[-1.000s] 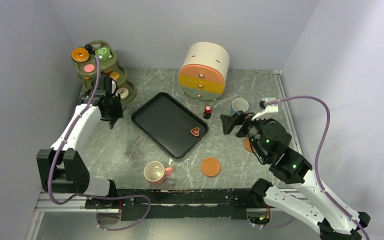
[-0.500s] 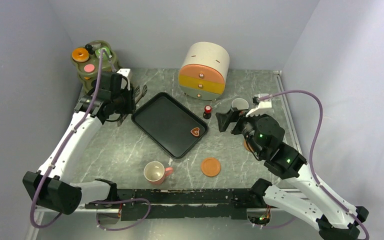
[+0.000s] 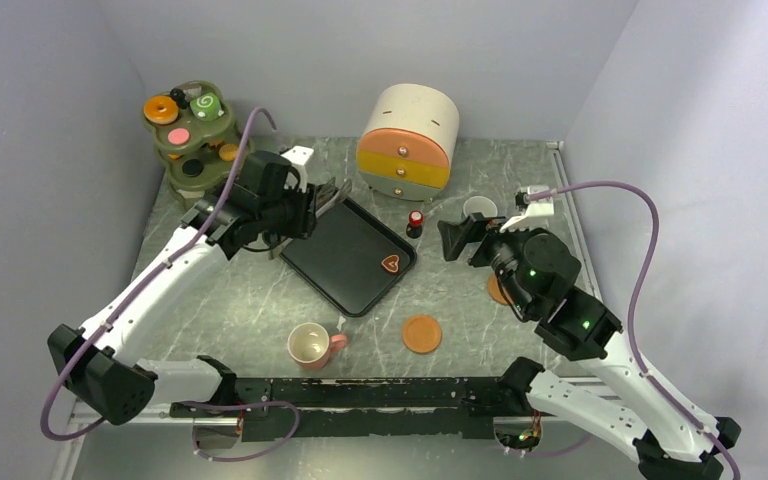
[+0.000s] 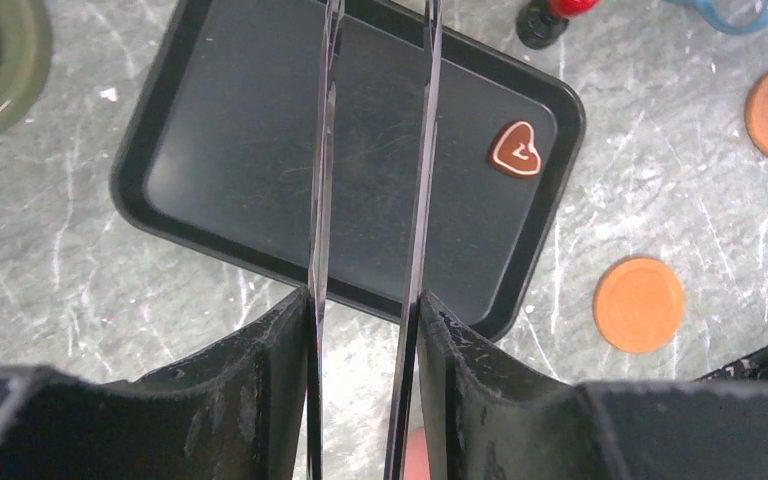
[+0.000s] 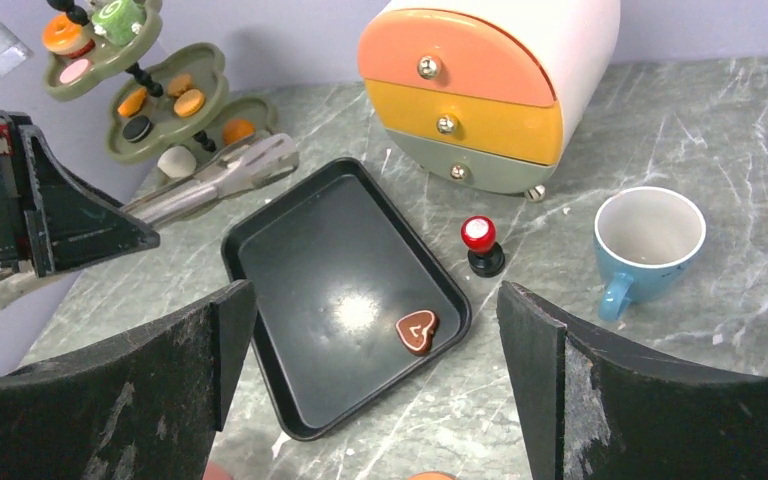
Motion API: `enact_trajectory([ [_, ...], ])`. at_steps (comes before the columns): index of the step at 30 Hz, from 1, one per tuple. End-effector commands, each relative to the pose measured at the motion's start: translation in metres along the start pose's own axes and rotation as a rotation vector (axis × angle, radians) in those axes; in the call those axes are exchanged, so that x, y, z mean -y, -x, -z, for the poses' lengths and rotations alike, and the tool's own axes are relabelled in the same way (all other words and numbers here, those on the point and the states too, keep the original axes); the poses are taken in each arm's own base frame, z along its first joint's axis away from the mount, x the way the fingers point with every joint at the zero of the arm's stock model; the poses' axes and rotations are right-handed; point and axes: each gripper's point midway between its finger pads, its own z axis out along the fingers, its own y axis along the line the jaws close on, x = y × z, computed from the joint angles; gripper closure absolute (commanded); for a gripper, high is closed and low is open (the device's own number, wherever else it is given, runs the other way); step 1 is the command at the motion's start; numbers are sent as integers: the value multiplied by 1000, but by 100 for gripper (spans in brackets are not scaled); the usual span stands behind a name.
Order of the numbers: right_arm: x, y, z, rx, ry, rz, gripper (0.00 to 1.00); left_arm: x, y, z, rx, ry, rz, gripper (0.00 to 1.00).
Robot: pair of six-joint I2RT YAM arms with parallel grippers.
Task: Serve the afternoon tea
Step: Pick up the desert from the tray.
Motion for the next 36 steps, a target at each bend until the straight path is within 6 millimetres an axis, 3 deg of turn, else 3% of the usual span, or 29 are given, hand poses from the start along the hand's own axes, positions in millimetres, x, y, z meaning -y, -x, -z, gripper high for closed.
enact_trajectory([
  [1,1,12,1,18,-10,12,6,27,5,-8,25,-45,-25,54],
  [6,0,14,0,19,-11,24,6,62,-8,-15,-1,-75,-65,54],
  [9,1,15,1,22,-17,21,6,86,-28,-21,-47,-93,-117,53],
  [14,3,15,4,30,-15,17,6,109,-42,-32,-58,-119,-161,53],
  [24,6,19,8,39,-23,15,6,112,-76,-57,-148,-50,-209,50],
  [30,8,21,11,45,-28,12,6,129,-90,-65,-165,-85,-229,47],
  [36,9,23,12,48,-31,12,6,127,-99,-75,-188,-36,-265,46],
])
